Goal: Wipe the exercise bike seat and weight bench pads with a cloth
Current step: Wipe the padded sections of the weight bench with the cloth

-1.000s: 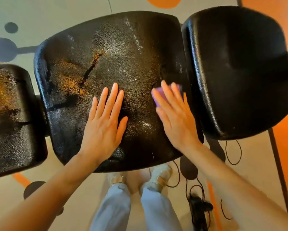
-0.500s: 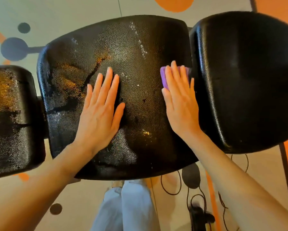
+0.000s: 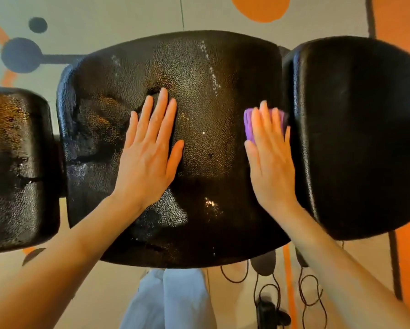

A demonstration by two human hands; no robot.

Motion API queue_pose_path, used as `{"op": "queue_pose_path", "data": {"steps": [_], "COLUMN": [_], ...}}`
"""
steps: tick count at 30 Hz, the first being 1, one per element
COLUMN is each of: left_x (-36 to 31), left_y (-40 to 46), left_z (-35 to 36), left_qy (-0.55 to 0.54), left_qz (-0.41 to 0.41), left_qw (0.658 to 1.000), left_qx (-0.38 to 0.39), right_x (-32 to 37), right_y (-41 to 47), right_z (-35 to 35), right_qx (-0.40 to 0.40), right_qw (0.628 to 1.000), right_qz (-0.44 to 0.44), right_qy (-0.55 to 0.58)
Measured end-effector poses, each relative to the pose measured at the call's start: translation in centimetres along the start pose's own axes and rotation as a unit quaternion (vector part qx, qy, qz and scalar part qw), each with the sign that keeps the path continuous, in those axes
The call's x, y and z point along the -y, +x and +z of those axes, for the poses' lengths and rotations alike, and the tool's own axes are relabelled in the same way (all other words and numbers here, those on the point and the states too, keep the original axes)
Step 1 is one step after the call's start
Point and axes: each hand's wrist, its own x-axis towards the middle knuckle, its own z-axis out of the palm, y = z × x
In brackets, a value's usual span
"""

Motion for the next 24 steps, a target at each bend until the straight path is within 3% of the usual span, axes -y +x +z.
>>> {"op": "queue_pose_path", "data": {"steps": [3,5,8,10,16,21,24], "left_x": [0.1,0.2,0.3,0.3,0.5,0.4,0.3], "left_y": [-0.1,0.0,0.1,0.0,0.0,0.0,0.0], "left_z": [0.0,0.1,0.3,0.4,0.2,0.5,0.5], "left_qy": [0.006,0.007,0.006,0.009,-0.001,0.005,0.011], "left_qz": [-0.007,-0.004,-0.004,-0.001,-0.011,-0.007,-0.005], "left_qw": [1.0,1.0,1.0,1.0,1.0,1.0,1.0], "left_qx": [0.0,-0.001,-0.006,-0.006,0.005,0.0,-0.002], "right_x": [0.0,-0.5,0.9,1.4,-0.4,-0.3,-0.8], "right_y": [-9.1,-4.4,9.5,13.3,-1.8,13.1,9.6], "right_z": [-0.8,-0.7,-0.5,-0.6,-0.5,-1.0,-0.1], "right_qx": [0.043,0.041,-0.038,-0.073,0.027,-0.056,-0.058], "right_qw": [0.998,0.998,0.999,0.997,1.0,0.998,0.997], "right_qz": [-0.023,-0.041,-0.007,0.015,-0.013,0.024,0.022], "right_qy": [0.027,0.004,-0.021,-0.013,-0.01,0.03,0.049]}}
